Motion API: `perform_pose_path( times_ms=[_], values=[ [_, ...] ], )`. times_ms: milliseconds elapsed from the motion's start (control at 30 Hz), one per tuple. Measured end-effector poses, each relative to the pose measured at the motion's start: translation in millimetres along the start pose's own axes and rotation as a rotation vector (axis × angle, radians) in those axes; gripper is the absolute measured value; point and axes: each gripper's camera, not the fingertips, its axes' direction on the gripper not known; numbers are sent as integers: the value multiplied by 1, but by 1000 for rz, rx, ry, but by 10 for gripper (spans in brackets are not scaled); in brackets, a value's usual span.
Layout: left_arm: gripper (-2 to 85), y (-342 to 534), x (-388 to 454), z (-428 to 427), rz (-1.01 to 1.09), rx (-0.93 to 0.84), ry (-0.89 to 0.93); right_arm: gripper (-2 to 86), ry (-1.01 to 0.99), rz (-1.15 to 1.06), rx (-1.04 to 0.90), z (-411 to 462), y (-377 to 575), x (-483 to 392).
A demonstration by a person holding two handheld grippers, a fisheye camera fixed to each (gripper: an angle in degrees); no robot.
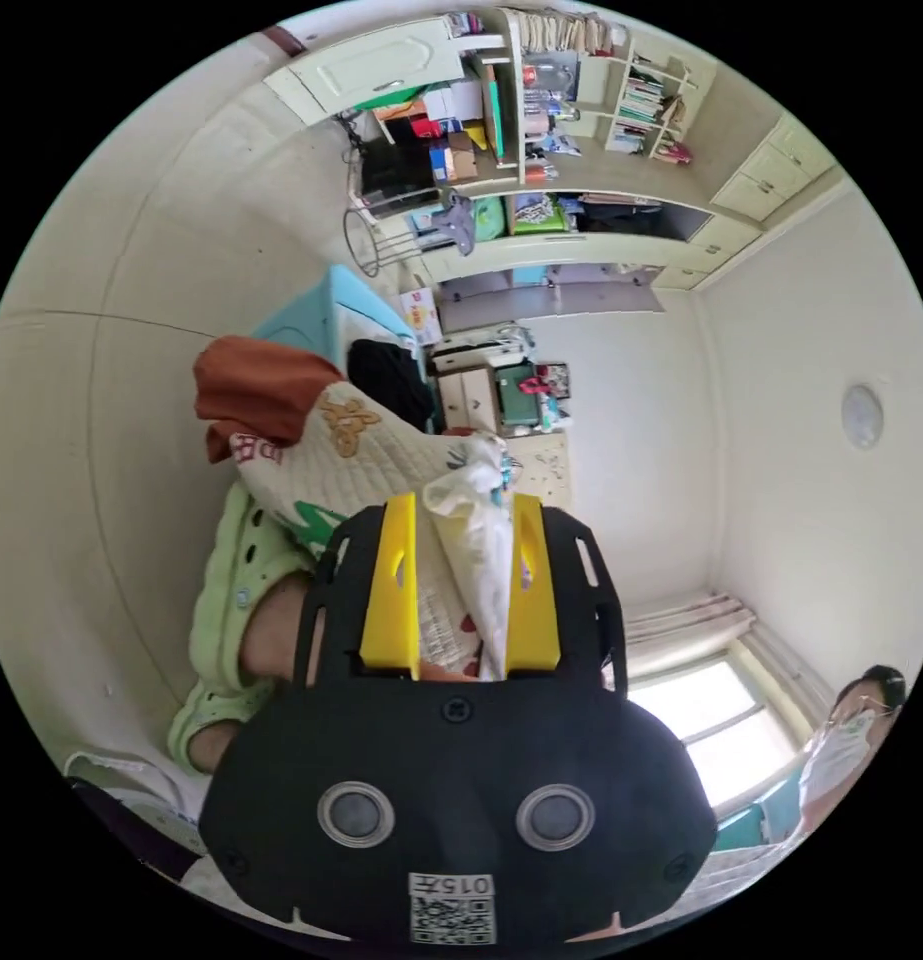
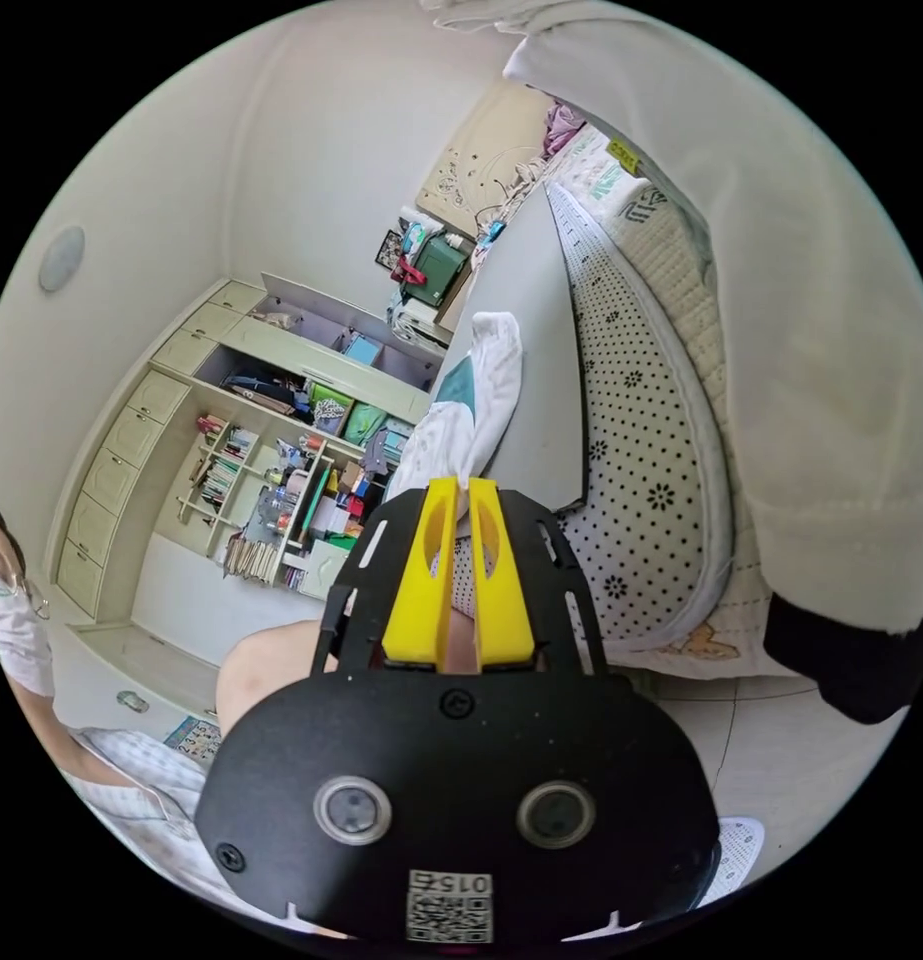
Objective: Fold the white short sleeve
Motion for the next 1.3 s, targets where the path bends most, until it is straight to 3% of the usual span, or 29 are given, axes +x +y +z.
perform_pose_path(
  times_ms=[67,200,400,500,567,600,667,767,900,1100,1167,1300],
  values=[
    [69,1,7,13,9,1,29,7,-2,-3,-6,-5,0,3],
    [14,2,46,19,135,68,-83,6,9,-19,-24,-13,-1,5],
    [3,50,234,101,806,-106,-48,5,11,-56,-29,-22,-4,4],
    [4,124,316,177,1095,-388,72,5,-16,-38,-18,-26,-1,9],
    [6,212,354,248,1307,-701,132,5,-37,-14,-14,-30,3,17],
    [7,237,359,266,1356,-790,137,5,-42,-9,-14,-30,4,18],
    [13,342,358,330,1566,-1155,120,5,-55,4,-4,-35,9,23],
    [28,443,328,378,1743,-1475,26,5,-58,0,-2,-41,15,26],
    [56,476,314,377,1831,-1456,26,4,-69,-5,-1,-48,22,31],
    [58,432,310,351,1638,-1239,77,26,22,-216,61,-61,27,-2],
    [60,424,300,344,1645,-1122,-12,63,42,-323,-25,-48,24,-25],
    [77,438,283,352,1668,-1201,-46,87,68,-424,-164,-21,28,-46]
  ],
)
